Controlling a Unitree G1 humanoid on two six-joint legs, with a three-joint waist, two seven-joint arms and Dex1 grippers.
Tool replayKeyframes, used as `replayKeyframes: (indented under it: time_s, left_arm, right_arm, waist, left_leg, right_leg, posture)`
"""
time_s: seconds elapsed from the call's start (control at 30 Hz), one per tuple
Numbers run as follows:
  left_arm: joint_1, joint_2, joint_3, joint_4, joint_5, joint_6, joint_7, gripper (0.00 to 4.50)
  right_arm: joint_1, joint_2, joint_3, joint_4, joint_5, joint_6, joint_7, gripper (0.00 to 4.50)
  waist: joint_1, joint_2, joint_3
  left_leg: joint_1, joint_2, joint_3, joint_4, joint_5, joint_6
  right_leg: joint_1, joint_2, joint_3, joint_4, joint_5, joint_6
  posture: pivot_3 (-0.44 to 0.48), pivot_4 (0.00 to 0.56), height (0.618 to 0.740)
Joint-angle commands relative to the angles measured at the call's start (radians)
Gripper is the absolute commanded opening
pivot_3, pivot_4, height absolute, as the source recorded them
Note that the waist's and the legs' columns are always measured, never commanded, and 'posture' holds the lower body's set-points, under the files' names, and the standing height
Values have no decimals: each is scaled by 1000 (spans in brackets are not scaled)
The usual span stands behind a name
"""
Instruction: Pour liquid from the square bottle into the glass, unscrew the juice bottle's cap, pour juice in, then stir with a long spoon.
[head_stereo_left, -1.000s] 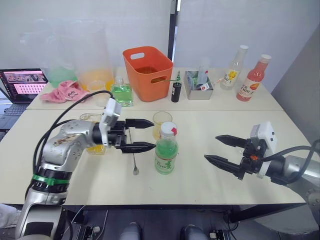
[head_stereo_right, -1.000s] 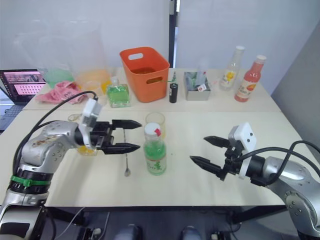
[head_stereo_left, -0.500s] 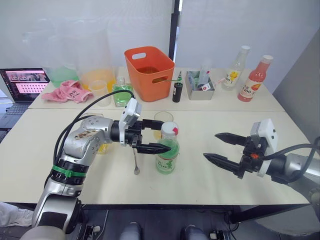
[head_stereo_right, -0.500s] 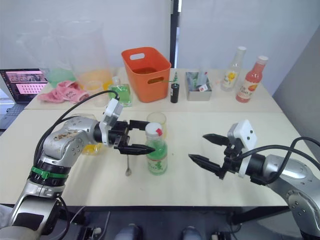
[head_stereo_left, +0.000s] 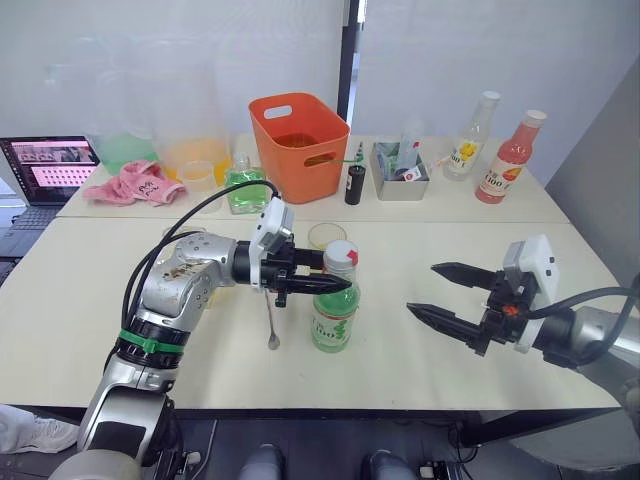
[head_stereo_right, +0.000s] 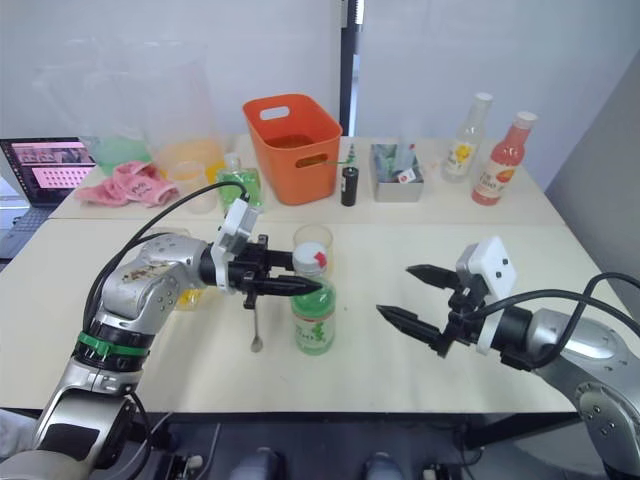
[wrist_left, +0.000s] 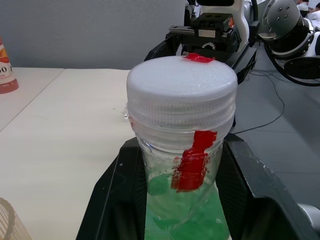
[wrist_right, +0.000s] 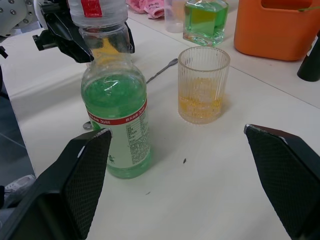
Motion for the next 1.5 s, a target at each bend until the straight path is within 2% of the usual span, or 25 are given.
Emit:
replayKeyframes:
  time_s: [0.03,0.17,0.3,0.4,0.6,0.87,0.9,1.13,1.3,1.4,1.43,1.5]
  left_arm:
    - [-5,-4,-9,0,12,-20,-14,1383]
    - [-3,-10,-9,8,21,-55,-31,1383]
    - [-4,-18,-10,32,35,-79,-39,1383]
    - [-6,-22,-12,34,40,-83,-42,1383]
    - [3,-19,-11,25,39,-85,-43,1383]
    - [5,-18,-14,19,41,-84,-42,1383]
    - [6,-16,-15,17,42,-87,-43,1383]
    - [12,-12,-16,9,43,-85,-43,1383]
    - [14,-8,-19,5,43,-84,-46,1383]
    - [16,-3,-23,4,44,-88,-56,1383]
    - [16,-1,-23,5,43,-89,-59,1383]
    - [16,5,-24,7,43,-95,-73,1383]
  right_arm:
    - [-31,-16,-27,-35,25,4,-21,4500]
    - [-153,5,-6,-37,154,42,-103,4500]
    - [-331,41,129,-43,215,115,-202,4500]
    - [-410,92,206,-35,218,137,-269,4500]
    - [-461,166,296,-26,182,153,-323,4500]
    - [-476,175,323,-3,139,151,-318,4500]
    - [-475,179,326,-2,136,151,-318,3970]
    - [-480,200,326,3,124,148,-315,1712]
    - [-490,203,322,11,129,142,-283,1689]
    - [-504,191,331,51,111,108,-172,1689]
    - [-510,184,339,72,99,89,-106,1689]
    - [-566,165,385,181,55,24,137,1689]
  waist:
    - [0,0,0]
    - [-2,0,0]
    - [-5,0,0]
    - [0,-1,-1]
    - [0,-1,-1]
    - [0,0,-1]
    - [-1,0,-1]
    - [-1,0,-1]
    - [-2,0,-1]
    - [-2,0,-1]
    - [-3,0,-1]
    - [-5,0,-1]
  left_leg:
    - [0,0,0,0,0,0]
    - [0,0,0,0,0,0]
    - [1,0,0,0,0,0]
    - [0,-1,-1,1,0,0]
    - [-1,-1,-2,1,0,0]
    - [-1,-1,-2,1,0,0]
    - [-1,-1,-2,1,0,0]
    - [-1,-1,-2,1,0,0]
    - [-1,-1,-2,1,0,0]
    - [-1,-1,-2,1,0,0]
    - [-1,-1,-2,1,0,0]
    - [-1,-1,-2,1,0,0]
  right_leg:
    - [0,0,0,0,0,0]
    - [0,0,0,0,0,0]
    - [0,0,0,1,0,0]
    - [1,0,0,0,0,0]
    - [0,0,1,1,0,0]
    - [0,0,1,1,0,0]
    - [0,0,1,1,0,0]
    - [0,0,1,1,0,0]
    - [0,0,1,1,0,0]
    - [0,0,1,1,0,0]
    - [0,0,1,1,0,0]
    - [0,0,1,1,0,0]
  posture:
    - [0,150,739]
    - [0,150,739]
    - [0,150,739]
    - [0,150,739]
    - [0,150,739]
    - [0,150,739]
    - [0,150,739]
    - [0,150,739]
    - [0,150,739]
    - [0,150,739]
    - [0,150,739]
    - [0,150,739]
